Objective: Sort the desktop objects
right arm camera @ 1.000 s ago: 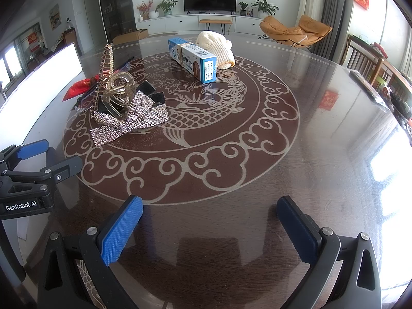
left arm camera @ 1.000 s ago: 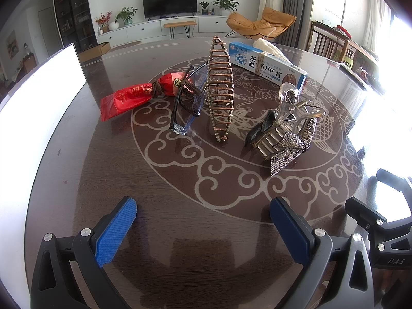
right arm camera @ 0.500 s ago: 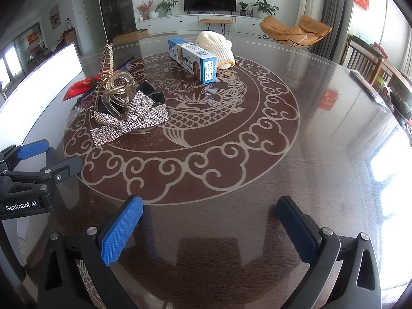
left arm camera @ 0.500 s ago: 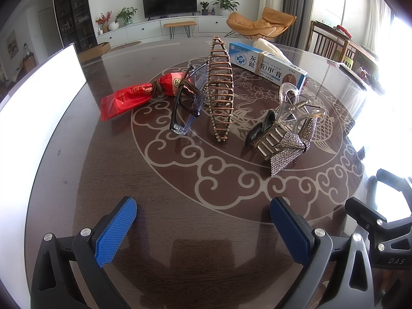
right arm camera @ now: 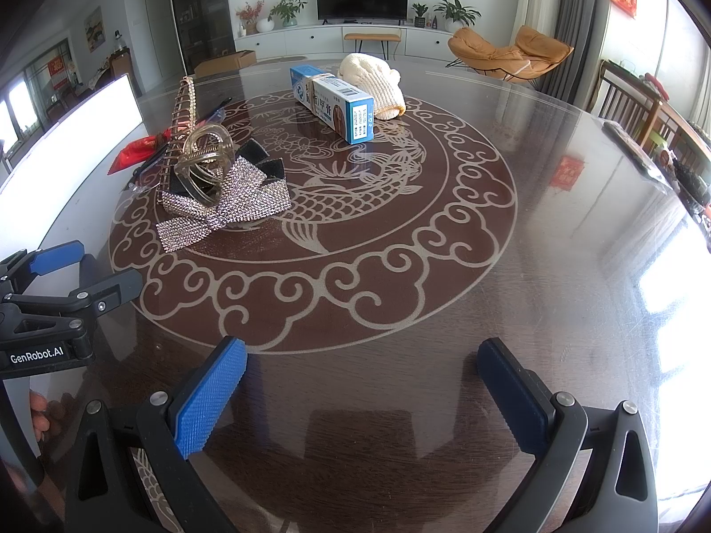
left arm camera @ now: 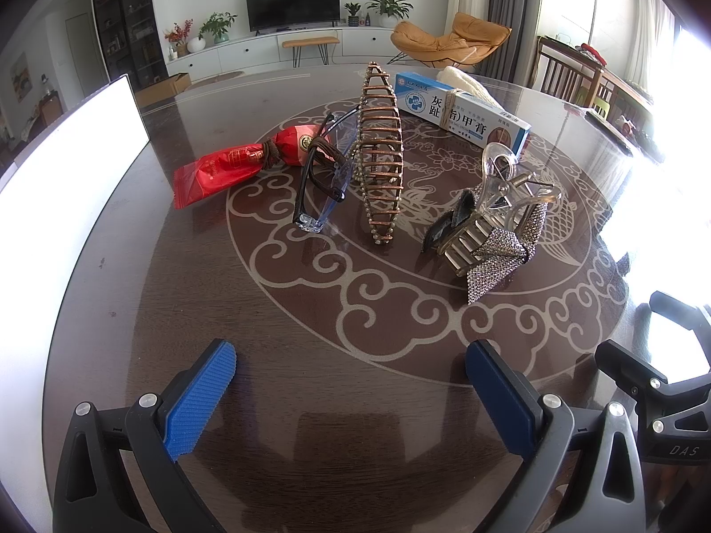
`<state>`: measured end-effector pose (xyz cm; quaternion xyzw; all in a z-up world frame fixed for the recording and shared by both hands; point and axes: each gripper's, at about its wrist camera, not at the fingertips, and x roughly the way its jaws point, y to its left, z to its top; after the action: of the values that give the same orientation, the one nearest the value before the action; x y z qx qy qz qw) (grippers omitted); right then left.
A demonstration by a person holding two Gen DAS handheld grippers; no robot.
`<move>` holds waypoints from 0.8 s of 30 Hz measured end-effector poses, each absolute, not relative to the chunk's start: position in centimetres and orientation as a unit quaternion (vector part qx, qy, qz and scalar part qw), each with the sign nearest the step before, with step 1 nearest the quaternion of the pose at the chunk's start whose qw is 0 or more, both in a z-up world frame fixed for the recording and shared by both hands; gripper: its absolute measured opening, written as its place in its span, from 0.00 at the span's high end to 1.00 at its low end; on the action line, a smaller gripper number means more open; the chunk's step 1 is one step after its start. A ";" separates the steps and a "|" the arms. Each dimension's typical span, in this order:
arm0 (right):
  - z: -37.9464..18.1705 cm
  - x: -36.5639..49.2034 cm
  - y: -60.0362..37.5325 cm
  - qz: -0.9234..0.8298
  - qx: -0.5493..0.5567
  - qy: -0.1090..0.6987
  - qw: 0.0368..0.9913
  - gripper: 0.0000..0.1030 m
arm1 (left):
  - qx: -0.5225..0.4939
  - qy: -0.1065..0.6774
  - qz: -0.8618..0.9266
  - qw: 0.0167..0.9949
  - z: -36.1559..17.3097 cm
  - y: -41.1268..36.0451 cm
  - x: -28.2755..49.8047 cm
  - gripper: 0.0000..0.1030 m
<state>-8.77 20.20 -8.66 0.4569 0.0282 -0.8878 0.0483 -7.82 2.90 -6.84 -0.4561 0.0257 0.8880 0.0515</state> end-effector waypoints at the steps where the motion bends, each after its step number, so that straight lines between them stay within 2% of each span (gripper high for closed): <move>1: -8.7 -8.8 20.2 -0.888 0.457 0.028 0.048 0.00 | -0.456 0.026 0.888 0.052 -6.8 2.9 -7.8 0.00; 10: -8.6 -8.8 20.2 -0.888 0.457 0.028 0.048 0.00 | -0.488 0.056 0.865 0.102 -6.5 0.8 -7.1 0.00; 14: -8.6 -8.8 20.2 -0.888 0.457 0.028 0.048 0.00 | -0.490 0.033 0.867 0.083 -6.4 -2.8 -5.5 0.00; 19: -8.6 -8.8 20.2 -0.888 0.457 0.026 0.047 0.00 | -0.473 -0.049 0.871 0.121 -5.9 -6.3 -3.4 0.00; 24: -6.3 -11.3 18.7 -0.887 0.447 -0.084 0.082 0.00 | -0.459 -0.067 0.879 0.114 -5.6 -7.4 -2.3 0.00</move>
<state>-11.28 18.66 -6.31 0.4472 -0.0842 -0.8866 0.0824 -2.33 -7.41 -5.61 -0.4587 -0.0666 0.8787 0.1139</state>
